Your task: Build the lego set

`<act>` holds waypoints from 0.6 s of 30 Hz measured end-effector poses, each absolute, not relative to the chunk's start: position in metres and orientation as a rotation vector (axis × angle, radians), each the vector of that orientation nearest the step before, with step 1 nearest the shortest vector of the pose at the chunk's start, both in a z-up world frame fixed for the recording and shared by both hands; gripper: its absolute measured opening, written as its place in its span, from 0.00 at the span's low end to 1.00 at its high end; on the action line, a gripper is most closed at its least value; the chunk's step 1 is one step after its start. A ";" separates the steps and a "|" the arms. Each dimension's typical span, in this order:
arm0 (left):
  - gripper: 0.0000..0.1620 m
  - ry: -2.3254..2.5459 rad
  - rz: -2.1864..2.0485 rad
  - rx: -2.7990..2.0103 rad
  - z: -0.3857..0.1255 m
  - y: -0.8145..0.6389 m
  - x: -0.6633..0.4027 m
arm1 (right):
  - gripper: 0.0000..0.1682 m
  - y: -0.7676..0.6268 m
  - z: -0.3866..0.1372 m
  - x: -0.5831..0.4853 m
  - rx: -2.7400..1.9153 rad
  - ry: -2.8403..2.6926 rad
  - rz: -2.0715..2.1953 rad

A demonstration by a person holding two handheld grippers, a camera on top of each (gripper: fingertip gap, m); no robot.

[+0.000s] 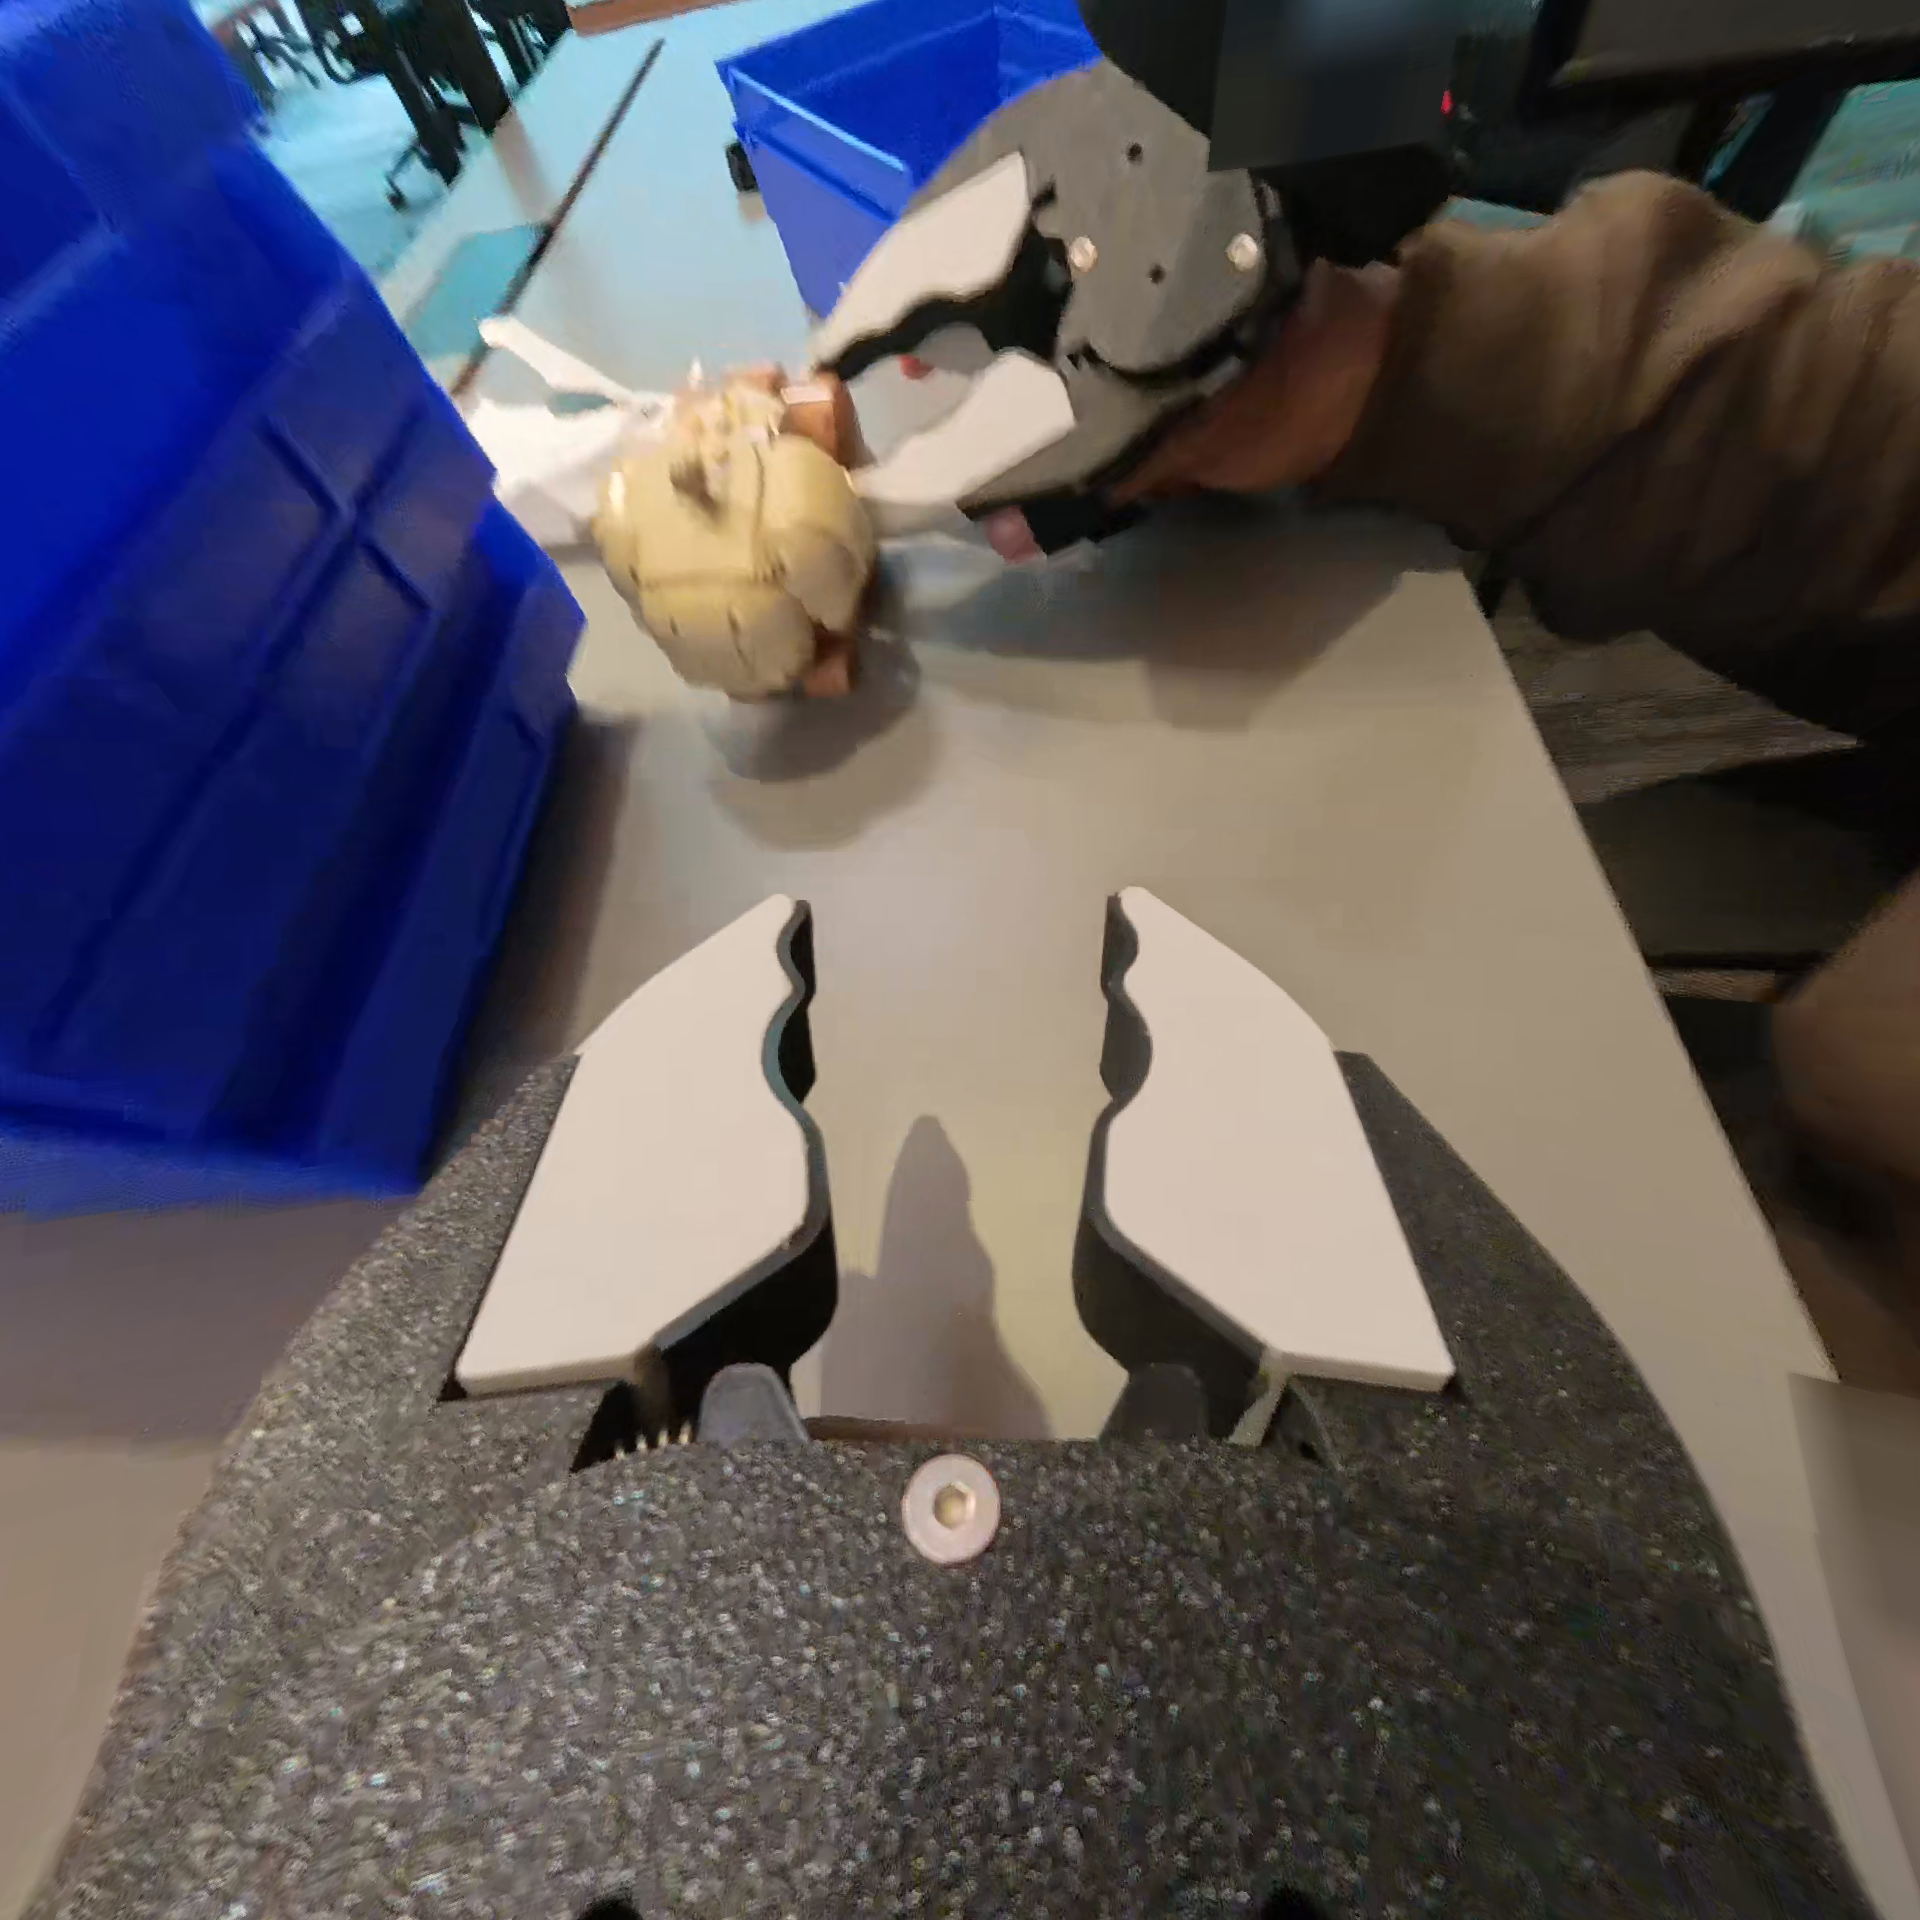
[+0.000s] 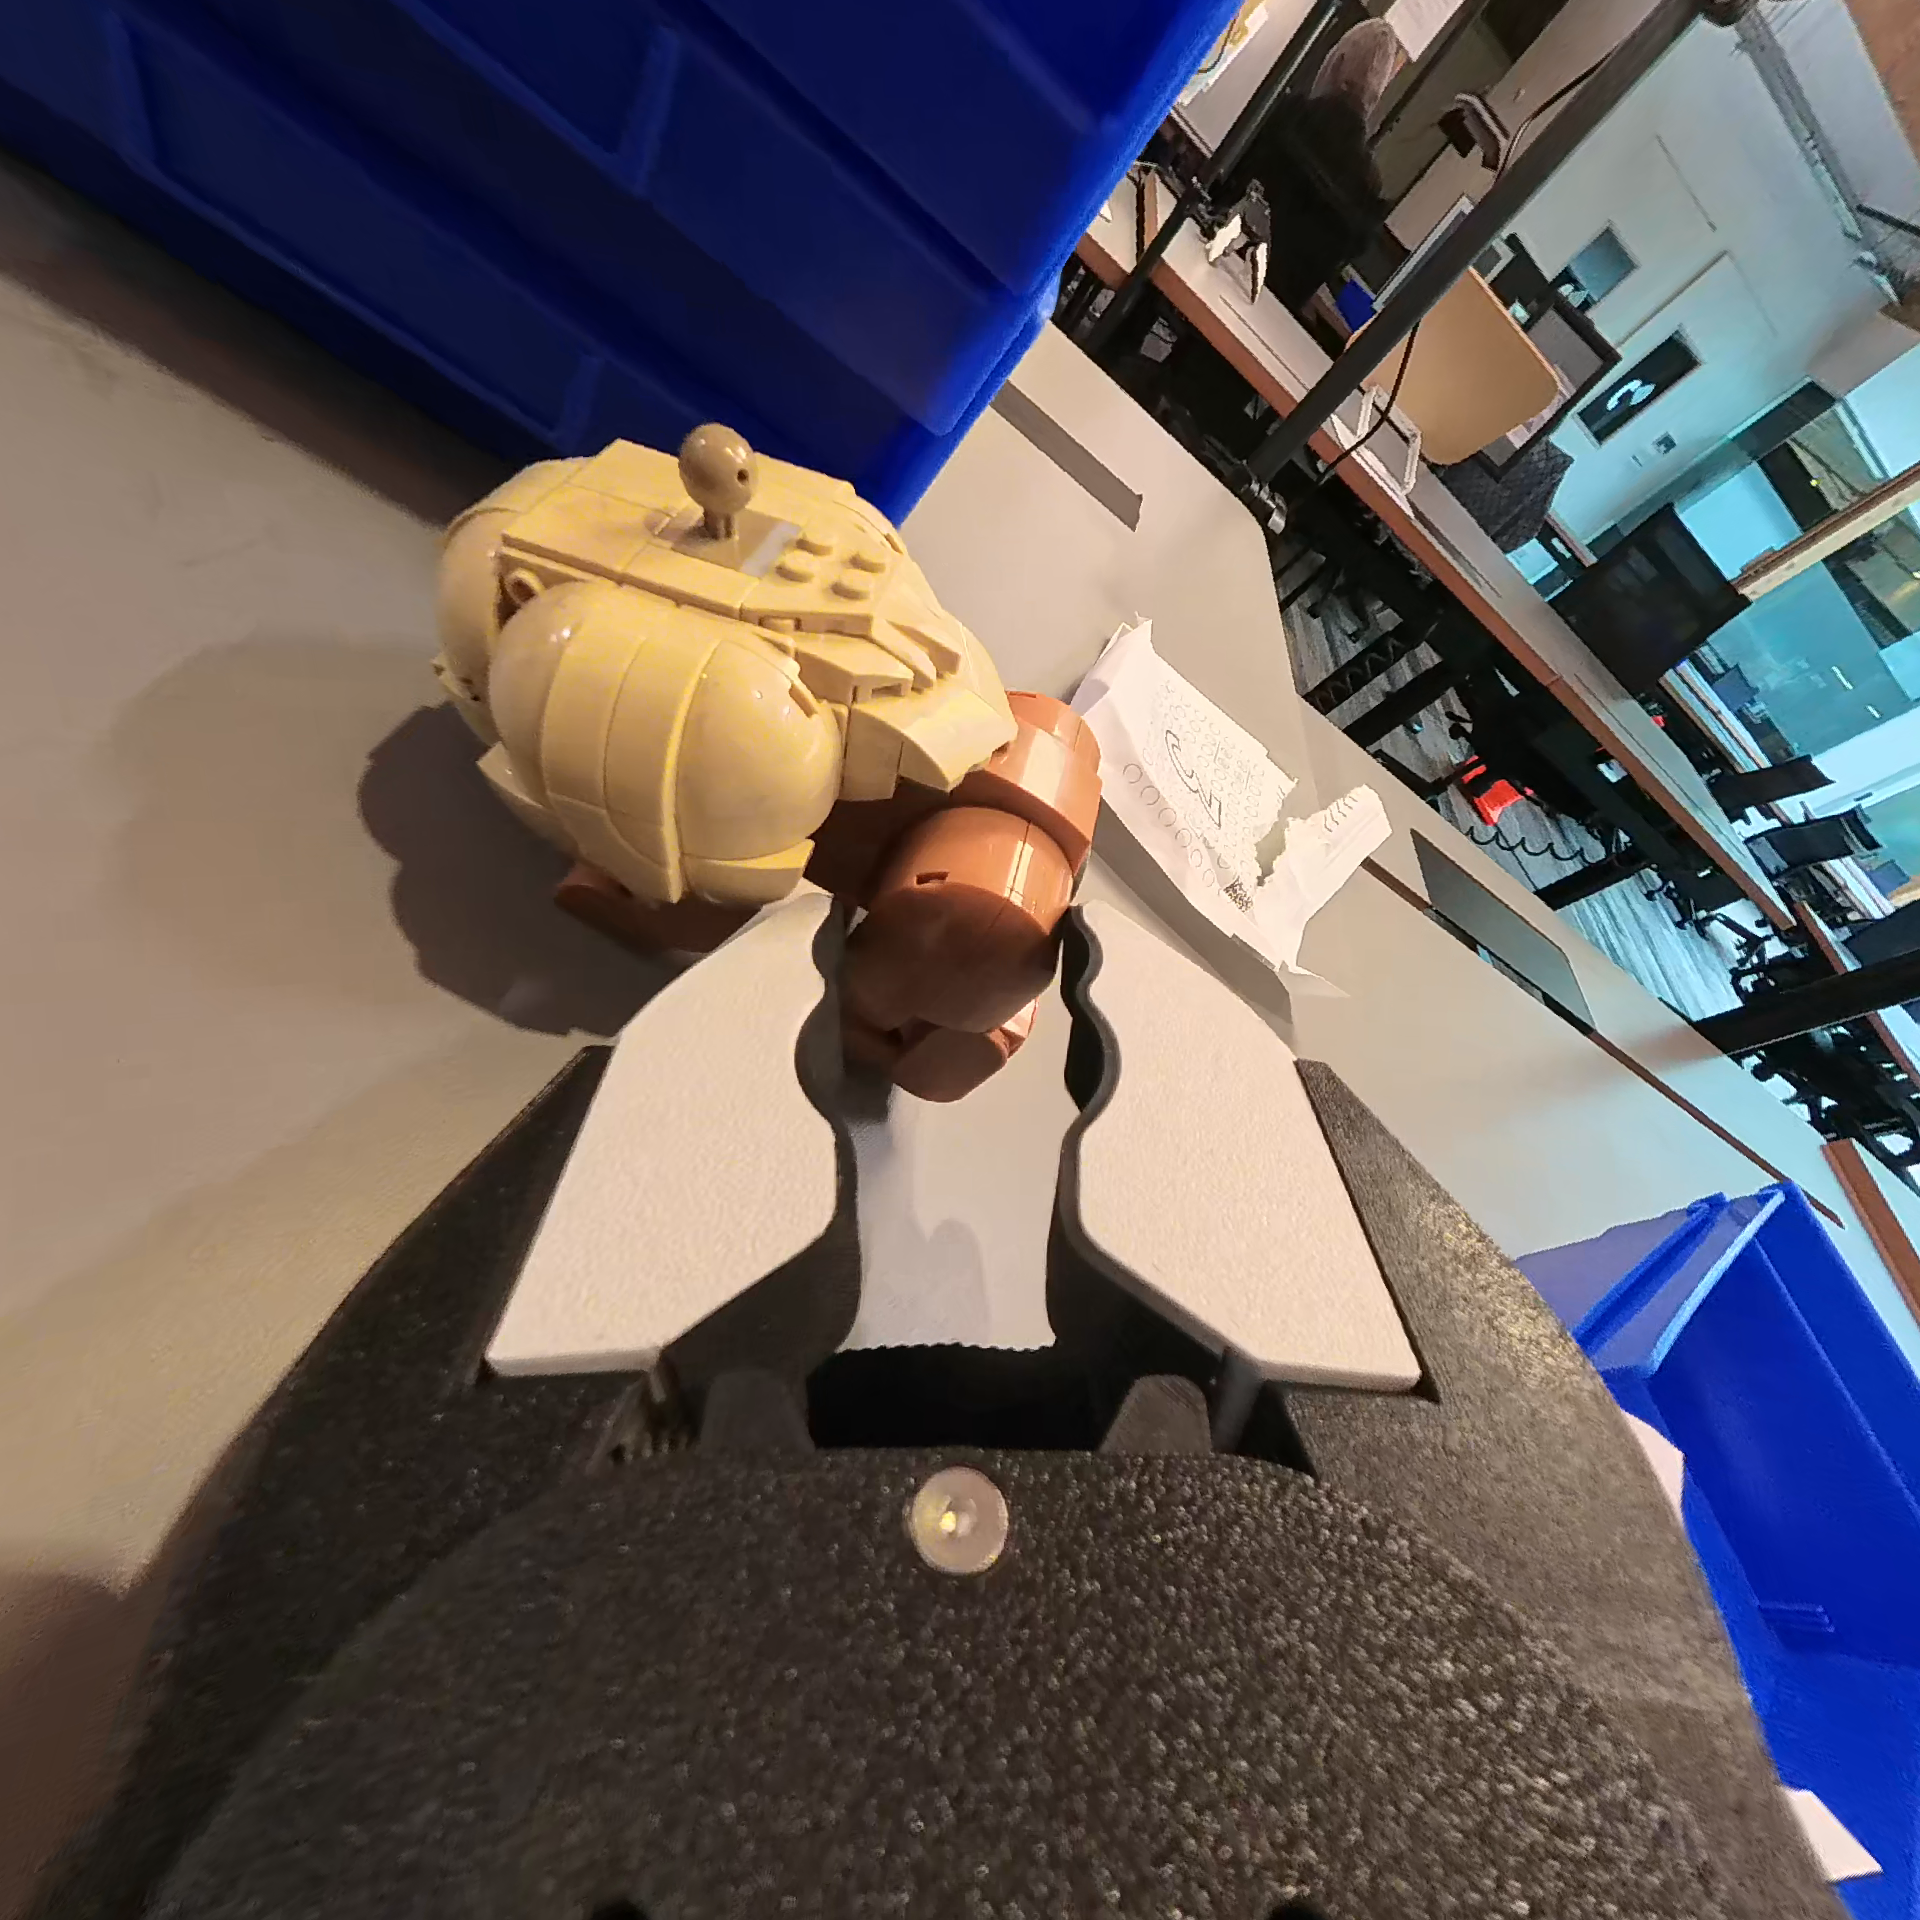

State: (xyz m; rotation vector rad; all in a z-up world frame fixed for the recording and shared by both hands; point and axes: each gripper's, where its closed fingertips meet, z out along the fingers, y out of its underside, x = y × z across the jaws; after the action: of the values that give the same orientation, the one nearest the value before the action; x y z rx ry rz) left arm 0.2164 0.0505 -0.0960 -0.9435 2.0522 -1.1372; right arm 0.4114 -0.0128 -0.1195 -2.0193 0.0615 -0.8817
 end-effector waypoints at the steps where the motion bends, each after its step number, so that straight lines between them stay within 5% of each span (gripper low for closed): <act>1: 0.34 2.042 -1.132 -0.931 -0.091 0.046 0.232 | 0.23 -0.013 -0.119 0.410 -2.016 0.054 -0.885; 18: 0.31 2.409 -0.889 -1.020 -0.091 0.003 0.375 | 0.23 -0.010 -0.116 0.389 -1.966 -0.070 -0.875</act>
State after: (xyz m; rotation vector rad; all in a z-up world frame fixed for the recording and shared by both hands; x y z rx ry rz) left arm 0.3747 0.0033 -0.0907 -1.0204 2.4094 -0.8888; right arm 0.3894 -0.0104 -0.1160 -1.9663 -0.0698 -0.8755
